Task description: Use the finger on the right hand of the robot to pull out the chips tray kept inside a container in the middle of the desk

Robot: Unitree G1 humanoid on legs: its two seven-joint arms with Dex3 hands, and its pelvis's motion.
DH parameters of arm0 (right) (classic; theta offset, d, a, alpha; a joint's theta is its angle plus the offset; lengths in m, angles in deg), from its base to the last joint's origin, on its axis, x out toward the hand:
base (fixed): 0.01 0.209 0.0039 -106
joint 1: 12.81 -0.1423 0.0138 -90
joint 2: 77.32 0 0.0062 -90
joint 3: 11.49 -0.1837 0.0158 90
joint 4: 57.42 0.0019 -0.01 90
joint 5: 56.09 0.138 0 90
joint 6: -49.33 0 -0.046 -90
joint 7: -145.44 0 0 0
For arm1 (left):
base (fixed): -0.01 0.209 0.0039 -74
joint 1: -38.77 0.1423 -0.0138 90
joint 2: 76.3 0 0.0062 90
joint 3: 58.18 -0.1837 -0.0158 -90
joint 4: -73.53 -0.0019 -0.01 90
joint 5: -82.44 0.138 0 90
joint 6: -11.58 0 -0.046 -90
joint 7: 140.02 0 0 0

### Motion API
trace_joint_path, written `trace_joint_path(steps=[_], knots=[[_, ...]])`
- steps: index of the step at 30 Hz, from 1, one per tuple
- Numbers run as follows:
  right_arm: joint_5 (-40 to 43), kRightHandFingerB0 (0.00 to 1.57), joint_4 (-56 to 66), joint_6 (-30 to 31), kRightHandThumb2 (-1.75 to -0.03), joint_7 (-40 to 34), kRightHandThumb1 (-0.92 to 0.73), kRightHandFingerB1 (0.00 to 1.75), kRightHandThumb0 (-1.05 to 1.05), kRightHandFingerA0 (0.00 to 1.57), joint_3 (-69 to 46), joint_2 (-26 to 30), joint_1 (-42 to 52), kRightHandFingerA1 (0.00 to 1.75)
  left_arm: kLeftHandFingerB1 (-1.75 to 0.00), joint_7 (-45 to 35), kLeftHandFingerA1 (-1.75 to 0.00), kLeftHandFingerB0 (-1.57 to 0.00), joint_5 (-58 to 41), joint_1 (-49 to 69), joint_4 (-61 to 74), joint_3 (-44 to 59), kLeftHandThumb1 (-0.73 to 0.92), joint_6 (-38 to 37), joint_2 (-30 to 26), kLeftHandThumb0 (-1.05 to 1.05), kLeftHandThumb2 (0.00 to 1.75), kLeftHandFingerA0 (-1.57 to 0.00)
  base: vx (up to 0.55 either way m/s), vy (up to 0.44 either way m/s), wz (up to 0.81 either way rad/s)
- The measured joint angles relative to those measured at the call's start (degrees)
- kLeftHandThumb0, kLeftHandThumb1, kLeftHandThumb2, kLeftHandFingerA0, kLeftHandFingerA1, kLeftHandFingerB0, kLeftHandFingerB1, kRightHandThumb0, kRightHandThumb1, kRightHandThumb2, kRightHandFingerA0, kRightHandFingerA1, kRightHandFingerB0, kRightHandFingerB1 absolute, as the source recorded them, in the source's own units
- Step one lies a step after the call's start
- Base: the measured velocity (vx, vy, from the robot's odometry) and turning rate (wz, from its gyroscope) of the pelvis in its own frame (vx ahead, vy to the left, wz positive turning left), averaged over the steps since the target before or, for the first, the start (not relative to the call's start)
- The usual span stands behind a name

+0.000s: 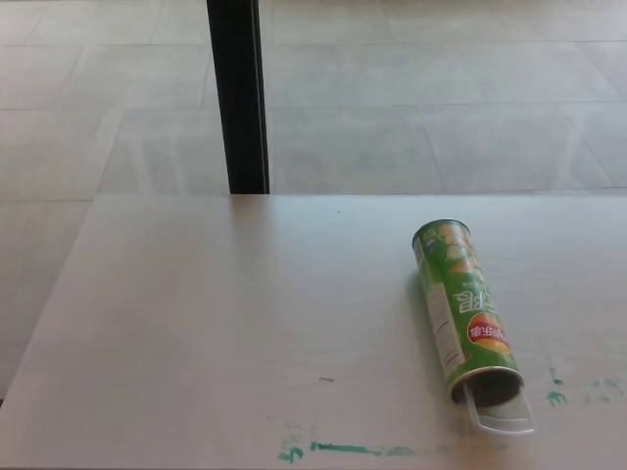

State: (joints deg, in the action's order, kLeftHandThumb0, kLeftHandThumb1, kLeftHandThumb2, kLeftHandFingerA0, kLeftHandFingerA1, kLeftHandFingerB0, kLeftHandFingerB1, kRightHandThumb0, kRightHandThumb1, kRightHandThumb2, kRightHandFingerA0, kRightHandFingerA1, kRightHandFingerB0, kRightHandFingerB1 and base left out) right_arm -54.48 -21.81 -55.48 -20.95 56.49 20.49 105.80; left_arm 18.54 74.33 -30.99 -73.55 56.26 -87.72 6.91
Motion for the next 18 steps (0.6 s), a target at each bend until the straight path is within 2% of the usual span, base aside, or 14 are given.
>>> trace_joint_path(steps=[1,2,3,5,6,8,9,11,12,13,16,17,18], knots=[[0.5,0.28,-0.3,-0.8,-0.88,-0.1,-0.48,0.6,-0.6,0.62,-1.4,0.6,0.0,0.86,-0.42,-1.0,-0.65,-0.3,-0.4,0.0,-0.2,0.6,0.77,-0.4,0.0,-0.72,0.63,-0.36,0.0,0.0,0.0],[0.9,0.31,-0.4,-1.3,-0.59,-0.2,-0.62,0.55,-0.56,0.64,-2.4,0.9,-0.1,0.96,-0.41,-1.5,-0.64,-0.29,-0.7,0.1,-0.2,0.9,0.77,-0.7,-0.1,-0.72,0.63,-0.35,0.0,0.0,0.0],[1.7,0.3,-0.7,-2.1,-0.57,-0.3,-0.62,0.57,-0.56,0.63,-4.5,1.5,-0.5,0.99,-0.41,-2.2,-0.64,-0.3,-1.1,0.1,-0.2,1.3,0.78,-0.9,-0.1,-0.71,0.63,-0.36,0.0,0.0,0.0],[3.3,0.29,-0.9,-3.3,-0.58,-0.6,-0.6,0.57,-0.58,0.67,-7.9,2.1,-1.6,0.95,-0.42,-3.5,-0.64,-0.31,-1.7,0.1,-0.6,1.8,0.77,-1.4,-0.2,-0.72,0.63,-0.36,0.0,0.0,0.0],[4.2,0.32,-0.8,-3.8,-0.58,-0.7,-0.61,0.55,-0.55,0.73,-9.8,2.5,-2.3,0.85,-0.42,-4.1,-0.63,-0.33,-2.0,0.1,-1.1,2.0,0.76,-1.7,-0.2,-0.72,0.63,-0.36,0.0,0.0,0.0],[5.6,0.33,0.0,-4.3,-0.58,-1.0,-0.61,0.54,-0.5,0.74,-12.8,3.4,-3.7,0.83,-0.44,-5.1,-0.64,-0.34,-2.3,0.1,-1.9,2.1,0.77,-2.4,-0.4,-0.72,0.63,-0.36,0.0,0.0,0.0],[6.2,0.31,0.3,-4.5,-0.87,-1.2,-0.47,0.59,-0.57,0.79,-13.9,3.7,-4.4,0.88,-0.44,-5.4,-0.65,-0.32,-2.3,0.1,-2.1,2.1,0.77,-2.7,-0.5,-0.73,0.63,-0.35,0.0,0.0,0.0],[7.7,0.31,3.5,-4.4,-0.87,-1.4,-0.47,0.59,-0.57,0.79,-16.6,4.0,-5.8,0.88,-0.44,-6.0,-0.65,-0.32,-2.5,0.1,-2.3,2.1,0.77,-3.0,-0.7,-0.73,0.63,-0.35,0.0,0.0,0.0],[8.2,0.35,4.9,-4.4,-0.57,-1.5,-0.61,0.49,-0.53,0.76,-17.5,4.2,-6.4,0.86,-0.4,-6.2,-0.63,-0.31,-2.5,0.0,-2.4,2.1,0.77,-3.1,-0.7,-0.71,0.63,-0.35,0.0,0.0,0.0],[9.2,0.34,7.5,-4.1,-0.87,-1.7,-0.47,0.58,-0.6,0.79,-19.1,4.5,-7.4,0.88,-0.4,-6.6,-0.63,-0.3,-2.7,-0.3,-2.4,2.2,0.78,-3.3,-0.9,-0.71,0.63,-0.35,0.0,0.0,0.0],[11.1,0.37,13.8,-3.0,-0.87,-1.8,-0.45,0.59,-0.55,0.81,-21.6,5.5,-9.5,0.84,-0.42,-7.0,-0.62,-0.31,-2.9,-0.3,-2.7,2.2,0.78,-3.6,-1.1,-0.71,0.63,-0.36,0.0,0.0,0.0],[11.5,0.44,15.6,-2.7,-0.58,-1.8,-0.57,0.45,-0.52,0.83,-22.0,5.6,-9.8,0.78,-0.43,-7.1,-0.64,-0.31,-2.9,-0.4,-2.7,2.2,0.77,-3.6,-1.1,-0.71,0.63,-0.36,0.0,0.0,0.0],[11.9,0.49,17.9,-2.3,-0.57,-1.8,-0.56,0.45,-0.51,0.84,-22.4,5.7,-10.3,0.75,-0.44,-7.1,-0.65,-0.3,-2.9,-0.3,-2.7,2.2,0.77,-3.6,-1.1,-0.72,0.63,-0.34,0.0,0.0,0.0]])
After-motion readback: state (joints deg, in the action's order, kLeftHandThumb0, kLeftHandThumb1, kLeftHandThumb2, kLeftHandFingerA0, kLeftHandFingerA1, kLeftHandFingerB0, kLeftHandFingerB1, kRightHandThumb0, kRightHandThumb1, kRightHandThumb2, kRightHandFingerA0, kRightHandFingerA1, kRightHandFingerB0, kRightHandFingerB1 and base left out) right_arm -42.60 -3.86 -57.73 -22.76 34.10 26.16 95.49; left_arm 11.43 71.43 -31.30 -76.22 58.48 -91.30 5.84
